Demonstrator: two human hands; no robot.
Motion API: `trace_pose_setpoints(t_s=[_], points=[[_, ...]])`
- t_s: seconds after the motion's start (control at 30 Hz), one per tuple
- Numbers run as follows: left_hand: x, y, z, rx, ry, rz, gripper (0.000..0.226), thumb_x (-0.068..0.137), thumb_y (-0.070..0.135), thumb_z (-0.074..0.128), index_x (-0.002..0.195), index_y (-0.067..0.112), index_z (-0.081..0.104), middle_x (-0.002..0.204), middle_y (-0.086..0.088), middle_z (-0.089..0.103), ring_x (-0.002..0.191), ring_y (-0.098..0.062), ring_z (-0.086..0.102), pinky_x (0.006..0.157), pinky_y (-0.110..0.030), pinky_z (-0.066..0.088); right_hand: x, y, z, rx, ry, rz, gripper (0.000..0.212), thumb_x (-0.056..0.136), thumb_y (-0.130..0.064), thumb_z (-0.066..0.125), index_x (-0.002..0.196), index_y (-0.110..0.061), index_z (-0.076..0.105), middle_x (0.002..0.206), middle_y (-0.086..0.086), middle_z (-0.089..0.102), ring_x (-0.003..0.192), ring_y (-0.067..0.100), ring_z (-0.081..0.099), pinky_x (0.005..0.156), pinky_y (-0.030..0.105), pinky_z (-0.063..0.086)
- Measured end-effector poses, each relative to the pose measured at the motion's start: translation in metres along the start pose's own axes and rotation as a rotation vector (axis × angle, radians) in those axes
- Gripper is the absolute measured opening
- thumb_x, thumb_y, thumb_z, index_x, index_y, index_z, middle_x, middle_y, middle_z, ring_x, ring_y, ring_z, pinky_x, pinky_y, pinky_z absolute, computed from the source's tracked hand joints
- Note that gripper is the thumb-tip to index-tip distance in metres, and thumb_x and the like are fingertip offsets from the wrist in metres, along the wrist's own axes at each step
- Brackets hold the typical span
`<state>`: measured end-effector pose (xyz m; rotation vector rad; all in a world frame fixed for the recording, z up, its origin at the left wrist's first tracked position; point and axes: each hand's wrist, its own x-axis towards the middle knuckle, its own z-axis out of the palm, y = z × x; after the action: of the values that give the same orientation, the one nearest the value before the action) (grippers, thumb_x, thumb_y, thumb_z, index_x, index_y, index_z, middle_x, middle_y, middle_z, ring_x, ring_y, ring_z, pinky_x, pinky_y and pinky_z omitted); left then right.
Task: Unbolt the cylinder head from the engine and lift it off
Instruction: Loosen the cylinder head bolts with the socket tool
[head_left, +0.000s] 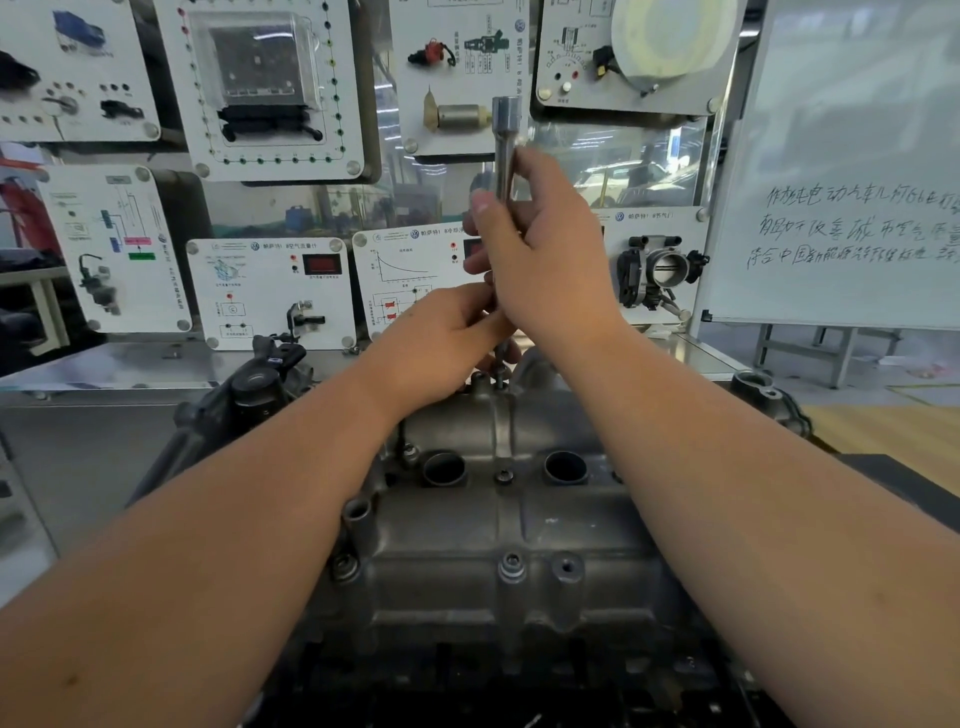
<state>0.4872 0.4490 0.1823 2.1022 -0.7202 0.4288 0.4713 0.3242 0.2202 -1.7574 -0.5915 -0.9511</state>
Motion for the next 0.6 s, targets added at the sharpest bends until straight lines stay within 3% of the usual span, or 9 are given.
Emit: trace_pose_setpoints(t_s=[0.13, 0.2, 0.3, 0.37, 0.43, 0.5, 0.53, 0.6], points=[[0.002, -0.0027, 0.0004, 0.013, 0.021, 0.012, 0.02, 0.1, 0.034, 0.059, 0.098, 0.016, 0.067, 0.084, -0.001, 0.075, 0.077, -0.017, 0.074, 0.068, -0.032, 0.057, -0.0004, -0.0009, -0.0004, -0.07, 0.041, -0.033, 0.018, 0.1, -0.025, 0.059, 0.108, -0.01, 0.065, 0.085, 0.001, 0.072, 0.071, 0.011, 0.072, 0.075, 0.044, 0.058], [0.0017, -0.0032, 0.0009, -0.03, 0.023, 0.0, 0.017, 0.101, 0.033, 0.057, 0.094, 0.022, 0.066, 0.082, 0.001, 0.075, 0.072, -0.011, 0.073, 0.058, -0.018, 0.052, 0.0, -0.0005, -0.0001, -0.044, 0.007, -0.018, 0.02, 0.103, -0.022, 0.052, 0.103, -0.006, 0.064, 0.086, 0.002, 0.072, 0.07, 0.006, 0.072, 0.072, 0.045, 0.059], [-0.0004, -0.0011, 0.001, -0.052, 0.005, -0.021, 0.02, 0.105, 0.034, 0.05, 0.091, 0.031, 0.065, 0.081, 0.013, 0.074, 0.067, -0.001, 0.07, 0.053, -0.008, 0.044, 0.0009, -0.0021, -0.0003, 0.018, -0.04, 0.023, 0.031, 0.106, -0.022, 0.046, 0.132, -0.01, 0.057, 0.094, -0.003, 0.072, 0.072, 0.004, 0.072, 0.075, 0.041, 0.061], [0.0002, 0.0004, 0.0009, -0.022, -0.012, -0.01, 0.022, 0.104, 0.038, 0.051, 0.095, 0.025, 0.067, 0.084, 0.008, 0.075, 0.076, -0.009, 0.073, 0.065, -0.02, 0.055, 0.0006, -0.0015, -0.0006, 0.024, -0.029, 0.03, 0.039, 0.105, -0.026, 0.051, 0.141, -0.014, 0.049, 0.093, -0.002, 0.073, 0.074, 0.007, 0.072, 0.077, 0.04, 0.061], [-0.0003, 0.0031, 0.0008, -0.008, -0.023, -0.004, 0.032, 0.096, 0.047, 0.054, 0.099, 0.018, 0.068, 0.087, -0.001, 0.076, 0.084, -0.023, 0.074, 0.081, -0.045, 0.06, -0.0002, -0.0012, -0.0006, -0.022, 0.021, 0.012, 0.03, 0.101, -0.029, 0.059, 0.128, -0.016, 0.056, 0.088, -0.001, 0.073, 0.074, 0.013, 0.072, 0.077, 0.044, 0.06], [-0.0005, 0.0051, 0.0012, -0.007, -0.006, -0.002, 0.044, 0.089, 0.05, 0.055, 0.102, 0.01, 0.067, 0.086, -0.004, 0.075, 0.085, -0.028, 0.073, 0.083, -0.054, 0.058, 0.0004, 0.0003, -0.0009, -0.057, 0.069, 0.008, 0.02, 0.101, -0.026, 0.058, 0.108, -0.009, 0.064, 0.084, 0.001, 0.072, 0.07, 0.012, 0.072, 0.074, 0.045, 0.059], [-0.0002, 0.0044, 0.0015, -0.007, -0.003, -0.007, 0.044, 0.09, 0.048, 0.055, 0.102, 0.008, 0.067, 0.085, -0.003, 0.075, 0.084, -0.027, 0.073, 0.082, -0.052, 0.059, 0.0011, 0.0006, -0.0008, -0.058, 0.072, 0.017, 0.021, 0.102, -0.025, 0.055, 0.102, -0.005, 0.064, 0.083, 0.003, 0.072, 0.069, 0.009, 0.072, 0.072, 0.046, 0.059], [0.0008, 0.0012, 0.0016, -0.007, -0.003, -0.02, 0.031, 0.1, 0.042, 0.053, 0.098, 0.015, 0.067, 0.081, 0.004, 0.074, 0.08, -0.02, 0.073, 0.073, -0.032, 0.059, 0.0019, 0.001, -0.0002, -0.014, 0.034, 0.033, 0.024, 0.104, -0.022, 0.049, 0.103, -0.003, 0.063, 0.086, 0.004, 0.072, 0.071, 0.006, 0.073, 0.071, 0.048, 0.059]])
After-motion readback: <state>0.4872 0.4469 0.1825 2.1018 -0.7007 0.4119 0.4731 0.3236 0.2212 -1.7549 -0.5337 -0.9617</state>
